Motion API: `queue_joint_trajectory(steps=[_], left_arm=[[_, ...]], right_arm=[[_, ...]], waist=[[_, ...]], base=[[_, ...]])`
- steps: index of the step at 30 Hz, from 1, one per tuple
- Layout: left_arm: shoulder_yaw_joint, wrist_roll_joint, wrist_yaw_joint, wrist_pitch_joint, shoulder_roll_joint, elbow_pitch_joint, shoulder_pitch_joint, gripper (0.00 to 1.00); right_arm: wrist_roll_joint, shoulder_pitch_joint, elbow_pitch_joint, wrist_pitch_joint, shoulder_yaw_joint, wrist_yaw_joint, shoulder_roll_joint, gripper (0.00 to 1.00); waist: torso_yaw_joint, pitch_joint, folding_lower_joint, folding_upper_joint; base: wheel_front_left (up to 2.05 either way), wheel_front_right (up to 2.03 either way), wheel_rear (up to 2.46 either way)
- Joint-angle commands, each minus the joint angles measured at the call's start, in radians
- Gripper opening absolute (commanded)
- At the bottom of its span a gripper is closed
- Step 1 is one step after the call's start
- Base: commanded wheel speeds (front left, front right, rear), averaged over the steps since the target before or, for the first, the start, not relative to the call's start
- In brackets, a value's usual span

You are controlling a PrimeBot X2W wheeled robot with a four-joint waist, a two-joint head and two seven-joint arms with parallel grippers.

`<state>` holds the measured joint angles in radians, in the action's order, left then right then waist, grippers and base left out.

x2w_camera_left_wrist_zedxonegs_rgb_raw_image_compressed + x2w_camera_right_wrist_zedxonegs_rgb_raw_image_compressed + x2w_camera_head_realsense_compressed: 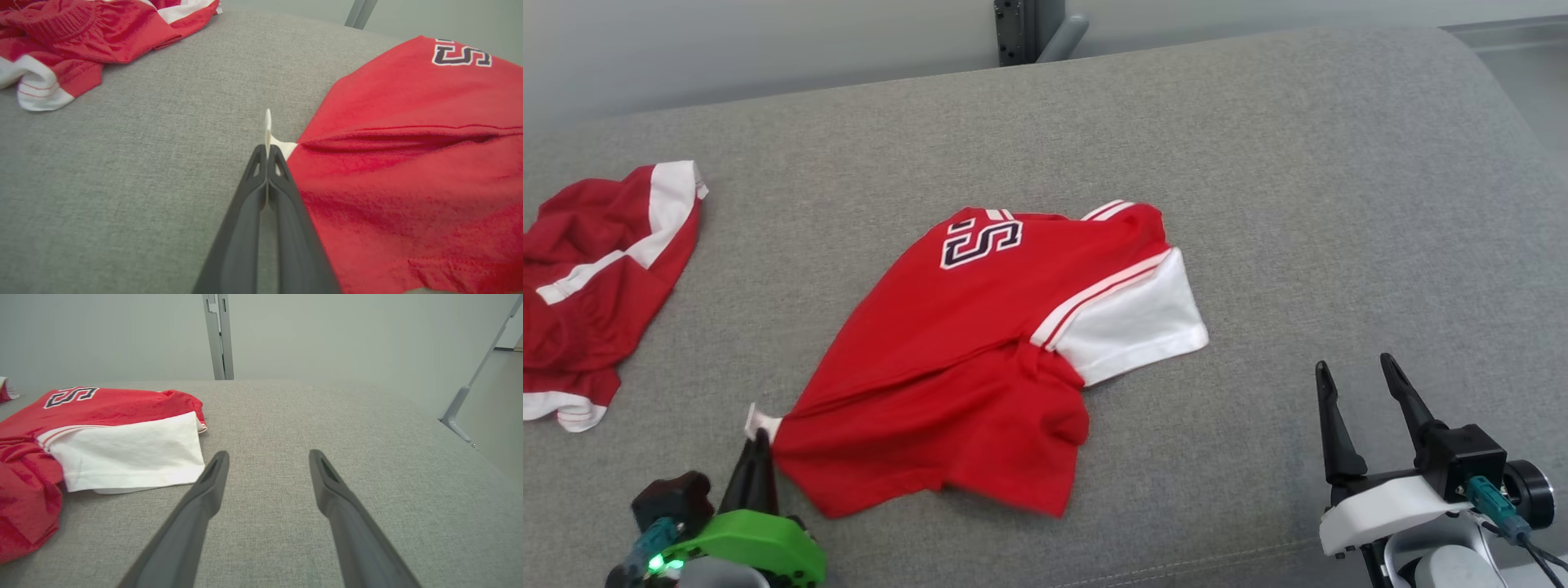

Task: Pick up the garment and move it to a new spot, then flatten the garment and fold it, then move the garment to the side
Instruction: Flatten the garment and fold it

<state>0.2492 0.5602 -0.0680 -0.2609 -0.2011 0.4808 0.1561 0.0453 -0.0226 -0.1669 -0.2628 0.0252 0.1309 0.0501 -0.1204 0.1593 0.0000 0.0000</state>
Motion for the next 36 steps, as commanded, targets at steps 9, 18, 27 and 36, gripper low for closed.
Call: queue_joint_trajectory(steps=[9, 18, 27, 36], left_arm=[[-0.127, 0.037, -0.003, -0.004, -0.081, 0.072, -0.028, 0.00], [-0.200, 0.075, 0.051, -0.004, -0.036, 0.095, -0.063, 1.00], [-0.212, 0.172, 0.154, 0.030, -0.012, 0.146, -0.105, 1.00], [-0.148, 0.221, 0.194, 0.074, 0.002, 0.176, -0.064, 0.18]], right_arm=[[-0.022, 0.007, -0.010, -0.003, -0.008, 0.000, 0.001, 1.00], [-0.018, 0.009, -0.019, -0.003, -0.021, 0.000, 0.001, 1.00], [-0.016, 0.020, -0.019, -0.003, -0.013, 0.000, 0.001, 1.00], [-0.014, 0.004, -0.022, -0.003, -0.019, 0.000, 0.001, 1.00]], waist=[[0.087, -0.017, 0.0000, 0.0000], [0.094, -0.026, 0.0000, 0.0000], [0.092, -0.031, 0.0000, 0.0000], [0.066, -0.031, 0.0000, 0.0000]], base=[[0.00, 0.00, 0.00], [0.00, 0.00, 0.00], [0.00, 0.00, 0.00], [0.00, 0.00, 0.00]])
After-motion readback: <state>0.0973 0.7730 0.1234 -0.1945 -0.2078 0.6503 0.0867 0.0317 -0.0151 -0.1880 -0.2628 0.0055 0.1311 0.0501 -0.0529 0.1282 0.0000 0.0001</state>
